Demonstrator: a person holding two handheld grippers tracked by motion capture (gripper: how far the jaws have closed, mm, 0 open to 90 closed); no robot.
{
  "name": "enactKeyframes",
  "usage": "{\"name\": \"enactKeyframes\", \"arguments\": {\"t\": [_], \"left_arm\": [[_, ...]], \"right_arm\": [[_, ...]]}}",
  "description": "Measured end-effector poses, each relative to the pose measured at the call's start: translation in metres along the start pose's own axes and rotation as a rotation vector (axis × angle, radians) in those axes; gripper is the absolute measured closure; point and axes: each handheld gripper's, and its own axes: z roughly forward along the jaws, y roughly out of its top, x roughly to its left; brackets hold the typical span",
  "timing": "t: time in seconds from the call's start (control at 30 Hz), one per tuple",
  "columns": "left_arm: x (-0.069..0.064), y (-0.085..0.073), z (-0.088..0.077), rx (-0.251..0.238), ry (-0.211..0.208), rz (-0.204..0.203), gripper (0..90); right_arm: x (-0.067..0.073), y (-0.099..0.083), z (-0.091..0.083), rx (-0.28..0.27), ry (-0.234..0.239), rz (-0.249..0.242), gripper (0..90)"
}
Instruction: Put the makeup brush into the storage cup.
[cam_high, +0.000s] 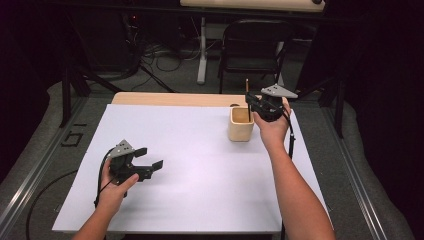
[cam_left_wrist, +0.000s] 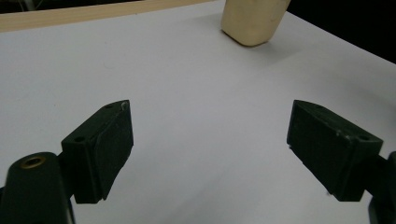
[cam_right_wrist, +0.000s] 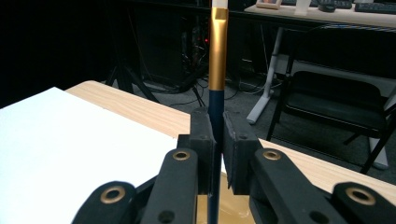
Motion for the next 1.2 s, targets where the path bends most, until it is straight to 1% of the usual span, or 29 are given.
{"name": "enactKeyframes", "arguments": {"t": [0.17,0.47,0.77,1.0,1.03,1.2], "left_arm": [[0.0,0.0,0.0,0.0,0.0,-0.001,15.0],[0.001,-0.001,-0.001,-0.002,0.002,-0.008,15.0],[0.002,-0.001,-0.003,-0.003,0.003,-0.012,15.2],[0.003,-0.002,-0.004,-0.004,0.005,-0.013,15.2],[0.003,-0.002,-0.004,-0.003,0.005,-0.014,15.2],[0.003,-0.002,-0.005,-0.006,0.004,-0.013,15.2]], "right_arm": [[-0.002,-0.002,0.004,0.009,-0.009,-0.005,83.5],[-0.002,-0.006,0.013,0.0,-0.016,-0.005,83.5],[-0.003,-0.01,0.021,0.011,-0.031,-0.021,83.5],[-0.004,-0.014,0.026,0.021,-0.033,-0.025,83.5],[-0.004,-0.015,0.027,0.014,-0.031,-0.027,83.5],[-0.003,-0.017,0.031,0.026,-0.027,-0.035,83.5]]}}
